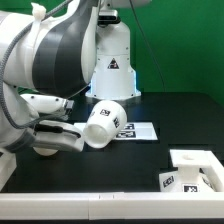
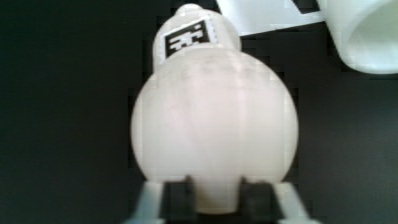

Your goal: Assemble lamp

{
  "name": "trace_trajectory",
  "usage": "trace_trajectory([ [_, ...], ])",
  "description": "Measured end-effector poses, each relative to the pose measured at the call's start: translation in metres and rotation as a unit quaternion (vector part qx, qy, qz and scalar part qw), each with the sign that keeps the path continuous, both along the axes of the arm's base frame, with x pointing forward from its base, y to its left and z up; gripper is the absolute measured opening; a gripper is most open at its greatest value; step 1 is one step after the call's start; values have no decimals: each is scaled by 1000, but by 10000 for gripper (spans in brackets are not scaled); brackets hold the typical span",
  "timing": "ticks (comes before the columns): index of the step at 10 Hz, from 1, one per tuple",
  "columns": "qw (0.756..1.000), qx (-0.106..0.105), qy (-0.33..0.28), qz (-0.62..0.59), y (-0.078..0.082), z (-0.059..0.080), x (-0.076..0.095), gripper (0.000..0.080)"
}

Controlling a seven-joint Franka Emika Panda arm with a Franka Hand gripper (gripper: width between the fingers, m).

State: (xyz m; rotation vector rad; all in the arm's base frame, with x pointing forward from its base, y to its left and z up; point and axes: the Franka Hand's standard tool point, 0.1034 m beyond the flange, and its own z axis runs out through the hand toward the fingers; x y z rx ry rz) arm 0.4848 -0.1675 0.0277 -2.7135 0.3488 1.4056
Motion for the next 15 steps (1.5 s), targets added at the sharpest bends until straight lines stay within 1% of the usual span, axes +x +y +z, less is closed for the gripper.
trace_trajectory([
  [1,1000,0,0,0,0,0,0,34],
  [2,1000,0,0,0,0,0,0,7],
  [4,1000,1,2,-1,0,0,-1,2],
  [5,1000,-6,25,-14,14,12,1,1],
  [6,1000,3,19,2,33,35,19,1],
  [7,1000,8,6,12,31,37,21,8],
  [8,1000,7,11,10,30,35,17,171],
  [9,1000,8,10,12,31,35,17,171],
  [10,1000,8,10,12,32,34,17,354],
  [11,1000,8,11,12,32,34,17,488],
  [12,1000,9,11,12,32,34,17,488],
  [13,1000,9,11,12,32,33,17,644],
  [14,1000,9,12,12,32,33,16,683],
  [15,1000,11,12,14,29,29,13,683],
])
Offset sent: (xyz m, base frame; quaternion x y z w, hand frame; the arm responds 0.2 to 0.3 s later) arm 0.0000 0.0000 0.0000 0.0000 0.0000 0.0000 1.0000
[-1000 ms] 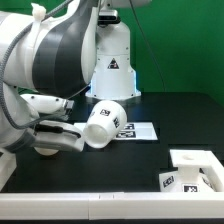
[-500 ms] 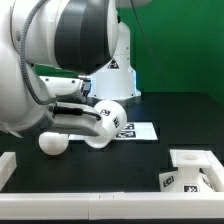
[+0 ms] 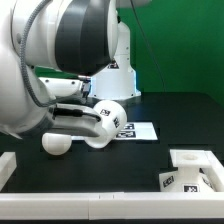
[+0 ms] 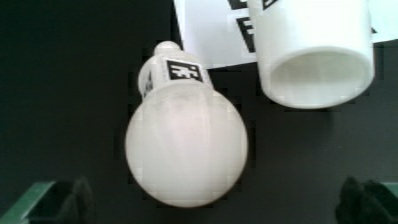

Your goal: Assemble lamp

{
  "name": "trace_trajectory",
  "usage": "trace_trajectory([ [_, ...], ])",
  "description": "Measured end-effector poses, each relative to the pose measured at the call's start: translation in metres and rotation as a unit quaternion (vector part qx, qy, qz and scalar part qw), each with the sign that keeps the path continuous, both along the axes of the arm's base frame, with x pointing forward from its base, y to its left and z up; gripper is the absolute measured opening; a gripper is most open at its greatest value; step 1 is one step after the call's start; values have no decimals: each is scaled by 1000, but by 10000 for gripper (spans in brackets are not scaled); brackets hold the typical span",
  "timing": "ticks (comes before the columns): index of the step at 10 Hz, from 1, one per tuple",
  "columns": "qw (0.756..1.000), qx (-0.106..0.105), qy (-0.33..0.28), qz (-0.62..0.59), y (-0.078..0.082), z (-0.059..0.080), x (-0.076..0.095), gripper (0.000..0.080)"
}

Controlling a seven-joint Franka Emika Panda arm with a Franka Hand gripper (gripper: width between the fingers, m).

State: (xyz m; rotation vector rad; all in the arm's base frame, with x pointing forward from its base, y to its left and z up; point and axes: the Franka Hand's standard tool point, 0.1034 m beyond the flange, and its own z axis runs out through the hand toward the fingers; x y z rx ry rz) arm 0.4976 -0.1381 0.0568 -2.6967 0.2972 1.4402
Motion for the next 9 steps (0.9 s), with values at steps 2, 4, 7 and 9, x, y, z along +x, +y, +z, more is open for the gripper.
trace_trajectory([
  [2,1000,2,1,-2,-4,-16,-18,697],
  [4,1000,-3,-2,-6,-7,-29,-30,698],
  [7,1000,-5,6,-10,-7,-32,-34,698],
  [9,1000,-4,5,-9,-6,-33,-34,698],
])
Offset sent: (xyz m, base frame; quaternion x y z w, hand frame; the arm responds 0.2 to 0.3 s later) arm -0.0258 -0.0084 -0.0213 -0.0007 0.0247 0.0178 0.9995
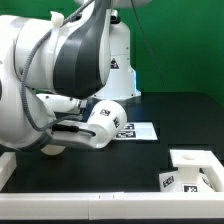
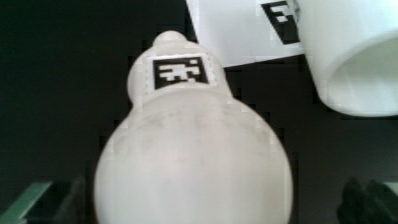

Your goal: Assemble lamp

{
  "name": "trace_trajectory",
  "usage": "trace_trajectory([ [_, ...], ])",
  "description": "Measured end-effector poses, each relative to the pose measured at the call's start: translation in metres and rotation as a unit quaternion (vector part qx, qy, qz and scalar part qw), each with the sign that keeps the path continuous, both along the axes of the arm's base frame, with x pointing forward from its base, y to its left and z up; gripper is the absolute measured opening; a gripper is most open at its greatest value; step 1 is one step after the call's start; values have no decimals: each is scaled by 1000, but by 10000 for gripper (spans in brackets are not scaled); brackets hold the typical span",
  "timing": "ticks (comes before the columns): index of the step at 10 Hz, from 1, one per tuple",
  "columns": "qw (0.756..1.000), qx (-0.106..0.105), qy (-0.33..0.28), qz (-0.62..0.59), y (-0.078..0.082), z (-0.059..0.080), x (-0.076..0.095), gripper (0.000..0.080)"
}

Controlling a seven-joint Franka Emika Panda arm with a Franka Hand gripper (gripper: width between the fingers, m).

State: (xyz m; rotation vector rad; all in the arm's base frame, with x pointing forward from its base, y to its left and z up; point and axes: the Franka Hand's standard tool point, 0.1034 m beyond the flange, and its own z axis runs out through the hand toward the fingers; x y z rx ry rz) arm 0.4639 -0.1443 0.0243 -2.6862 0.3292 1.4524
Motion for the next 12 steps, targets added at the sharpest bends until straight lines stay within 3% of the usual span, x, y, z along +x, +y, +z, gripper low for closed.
trace_trajectory([
  [1,1000,-2,6,-4,3,7,3,698],
  [2,1000,-3,3,-3,5,31,24,698],
  [3,999,-7,-37,7,0,22,33,698],
  [4,1000,-2,-23,1,5,16,9,698],
  [5,1000,-1,-18,0,5,17,7,698],
  [8,1000,-1,-21,2,5,15,9,303],
  [9,1000,-1,-20,2,5,15,9,119],
  [10,1000,-1,-20,2,5,15,9,38],
  [12,1000,-1,-19,2,5,14,8,7],
])
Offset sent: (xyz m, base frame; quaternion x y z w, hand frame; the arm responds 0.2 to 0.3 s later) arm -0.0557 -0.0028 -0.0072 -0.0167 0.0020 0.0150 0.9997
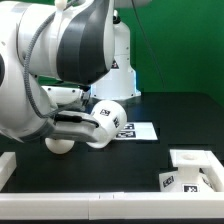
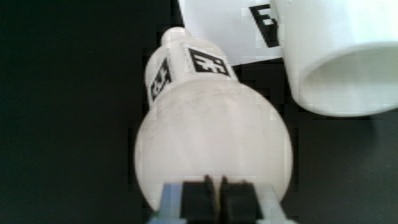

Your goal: Assemble lamp

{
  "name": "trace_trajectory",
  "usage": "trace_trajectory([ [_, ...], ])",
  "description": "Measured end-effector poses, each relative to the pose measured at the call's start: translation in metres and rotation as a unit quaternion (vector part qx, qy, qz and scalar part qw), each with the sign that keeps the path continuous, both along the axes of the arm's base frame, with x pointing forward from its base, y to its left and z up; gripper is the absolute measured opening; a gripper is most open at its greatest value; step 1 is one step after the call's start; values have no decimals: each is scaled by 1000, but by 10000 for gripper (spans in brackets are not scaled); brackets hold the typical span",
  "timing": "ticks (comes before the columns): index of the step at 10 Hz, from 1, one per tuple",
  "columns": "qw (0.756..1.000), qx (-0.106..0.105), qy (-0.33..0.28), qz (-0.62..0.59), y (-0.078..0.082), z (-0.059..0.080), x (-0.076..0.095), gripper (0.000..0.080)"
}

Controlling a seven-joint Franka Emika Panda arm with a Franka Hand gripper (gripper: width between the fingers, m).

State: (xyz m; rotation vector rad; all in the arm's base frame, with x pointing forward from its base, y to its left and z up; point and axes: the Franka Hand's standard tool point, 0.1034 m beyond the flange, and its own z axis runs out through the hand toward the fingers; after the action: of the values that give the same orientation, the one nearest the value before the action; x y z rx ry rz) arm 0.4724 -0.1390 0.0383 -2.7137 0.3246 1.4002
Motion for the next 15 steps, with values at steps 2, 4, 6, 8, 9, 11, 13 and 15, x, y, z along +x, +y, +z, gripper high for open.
trace_trajectory([
  [2,1000,0,0,0,0,0,0,2],
  [4,1000,1,1,0,0,0,0,1],
  [6,1000,6,-2,6,3,17,3,109],
  [8,1000,16,-15,15,5,37,-2,323],
  [9,999,16,-25,17,6,37,-4,474],
  [11,999,18,-24,17,7,36,-5,608],
  [13,999,18,-24,17,7,35,-5,677],
  [15,1000,19,-10,12,3,25,-14,695],
])
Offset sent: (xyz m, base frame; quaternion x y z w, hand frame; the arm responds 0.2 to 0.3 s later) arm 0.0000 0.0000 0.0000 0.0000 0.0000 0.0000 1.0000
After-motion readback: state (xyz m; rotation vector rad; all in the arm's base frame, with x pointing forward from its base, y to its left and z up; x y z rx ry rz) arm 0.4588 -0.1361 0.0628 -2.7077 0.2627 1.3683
